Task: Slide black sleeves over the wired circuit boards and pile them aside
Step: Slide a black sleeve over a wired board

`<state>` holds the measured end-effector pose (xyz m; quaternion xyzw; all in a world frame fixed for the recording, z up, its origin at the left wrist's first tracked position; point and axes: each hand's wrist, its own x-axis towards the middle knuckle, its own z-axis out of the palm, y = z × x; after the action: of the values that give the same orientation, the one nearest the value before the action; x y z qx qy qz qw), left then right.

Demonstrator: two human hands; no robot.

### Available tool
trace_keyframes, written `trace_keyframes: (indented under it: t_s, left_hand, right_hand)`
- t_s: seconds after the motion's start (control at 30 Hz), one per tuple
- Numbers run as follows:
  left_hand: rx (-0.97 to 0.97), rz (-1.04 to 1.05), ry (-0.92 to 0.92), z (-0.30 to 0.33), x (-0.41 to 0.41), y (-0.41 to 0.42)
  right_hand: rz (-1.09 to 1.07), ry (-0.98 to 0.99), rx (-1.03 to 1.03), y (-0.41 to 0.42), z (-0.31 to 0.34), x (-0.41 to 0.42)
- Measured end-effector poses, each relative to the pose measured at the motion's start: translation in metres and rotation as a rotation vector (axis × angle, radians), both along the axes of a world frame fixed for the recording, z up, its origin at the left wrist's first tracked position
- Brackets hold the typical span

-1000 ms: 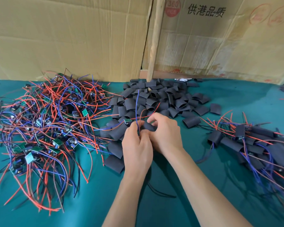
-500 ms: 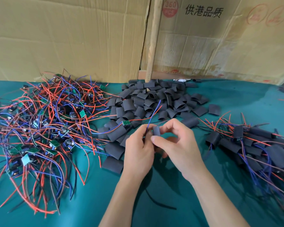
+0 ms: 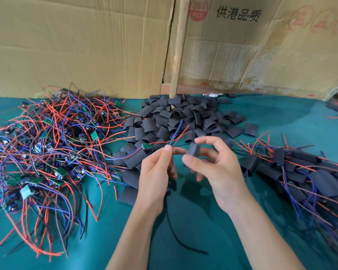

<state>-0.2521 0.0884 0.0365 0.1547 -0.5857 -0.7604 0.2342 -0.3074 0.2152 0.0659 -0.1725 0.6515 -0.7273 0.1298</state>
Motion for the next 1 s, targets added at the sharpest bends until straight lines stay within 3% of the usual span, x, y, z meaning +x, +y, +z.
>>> trace_keyframes:
  t_s: [0.17, 0.3, 0.63, 0.87, 1.0]
  left_hand:
    - [0.043, -0.096, 0.056, 0.002, 0.003, 0.001]
    - [0.042, -0.199, 0.032, 0.004, 0.004, 0.007]
    - [-0.105, -0.288, -0.037, 0.006, 0.004, 0.011]
    - [-0.163, -0.242, -0.103, 0.005, 0.004, 0.011]
    - [-0.168, -0.234, -0.106, 0.005, 0.004, 0.013]
  right_hand:
    - [-0.231, -0.190, -0.265, 0.021, 0.008, -0.017]
    - [-0.386, -0.265, -0.301, 0.026, 0.005, -0.021]
    - [-0.350, -0.292, -0.325, 0.019, 0.004, -0.016]
    - [-0.303, -0.128, -0.212, 0.022, 0.010, -0.016]
    - [-0.277, 0.021, -0.038, 0.021, 0.004, -0.017]
